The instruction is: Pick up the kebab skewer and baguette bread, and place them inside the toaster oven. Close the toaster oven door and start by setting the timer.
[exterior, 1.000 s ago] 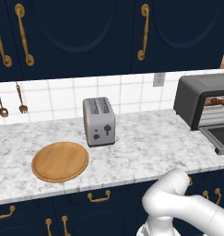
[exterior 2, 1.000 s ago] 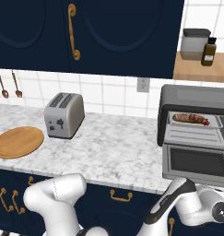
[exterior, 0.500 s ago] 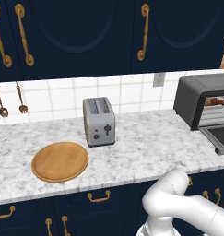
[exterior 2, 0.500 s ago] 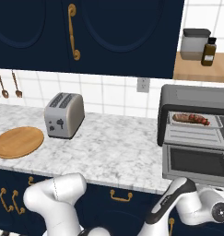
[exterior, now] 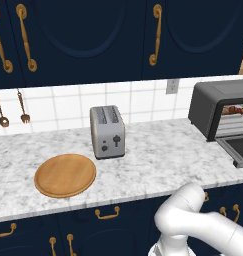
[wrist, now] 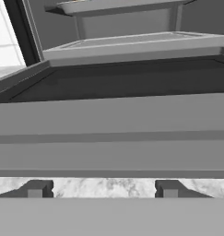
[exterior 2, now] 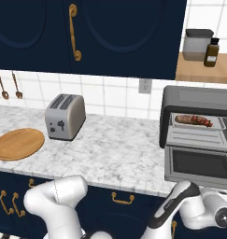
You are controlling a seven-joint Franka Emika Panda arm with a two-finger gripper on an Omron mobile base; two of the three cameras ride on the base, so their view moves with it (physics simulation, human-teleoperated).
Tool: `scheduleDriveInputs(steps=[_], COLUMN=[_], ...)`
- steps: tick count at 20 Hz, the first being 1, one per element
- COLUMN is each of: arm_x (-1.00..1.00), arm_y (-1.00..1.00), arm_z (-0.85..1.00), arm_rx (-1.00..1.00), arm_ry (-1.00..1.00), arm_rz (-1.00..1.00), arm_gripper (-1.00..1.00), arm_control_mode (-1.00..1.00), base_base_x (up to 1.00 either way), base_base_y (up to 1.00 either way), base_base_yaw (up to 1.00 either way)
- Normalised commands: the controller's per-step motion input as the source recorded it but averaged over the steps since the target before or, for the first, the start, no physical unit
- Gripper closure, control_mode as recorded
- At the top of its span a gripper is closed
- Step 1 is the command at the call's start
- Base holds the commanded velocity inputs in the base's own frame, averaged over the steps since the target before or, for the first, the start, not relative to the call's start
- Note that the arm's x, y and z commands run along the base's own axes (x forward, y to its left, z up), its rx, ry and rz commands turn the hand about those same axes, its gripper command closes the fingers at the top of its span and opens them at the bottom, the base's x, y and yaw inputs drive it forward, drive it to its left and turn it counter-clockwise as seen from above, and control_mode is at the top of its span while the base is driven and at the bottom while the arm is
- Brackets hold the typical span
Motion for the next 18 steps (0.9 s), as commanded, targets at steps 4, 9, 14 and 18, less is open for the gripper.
scheduleDriveInputs(steps=[4, 9, 14, 18], arm_x=[0.03, 0.14, 0.27, 0.31], arm_y=[0.0, 0.01, 0.02, 0.01], arm_z=[0.16, 0.32, 0.35, 0.37], arm_rx=[0.0, 0.0, 0.0, 0.0], arm_ry=[-0.13, -0.13, -0.12, -0.14], arm_rz=[0.0, 0.0, 0.0, 0.0], arm_gripper=[-1.0, -1.0, -1.0, -1.0], arm_control_mode=[-1.0, -1.0, -1.0, -1.0], base_base_x=[0.0, 0.0, 0.0, 0.0], base_base_y=[0.0, 0.0, 0.0, 0.0], base_base_yaw=[0.0, 0.0, 0.0, 0.0])
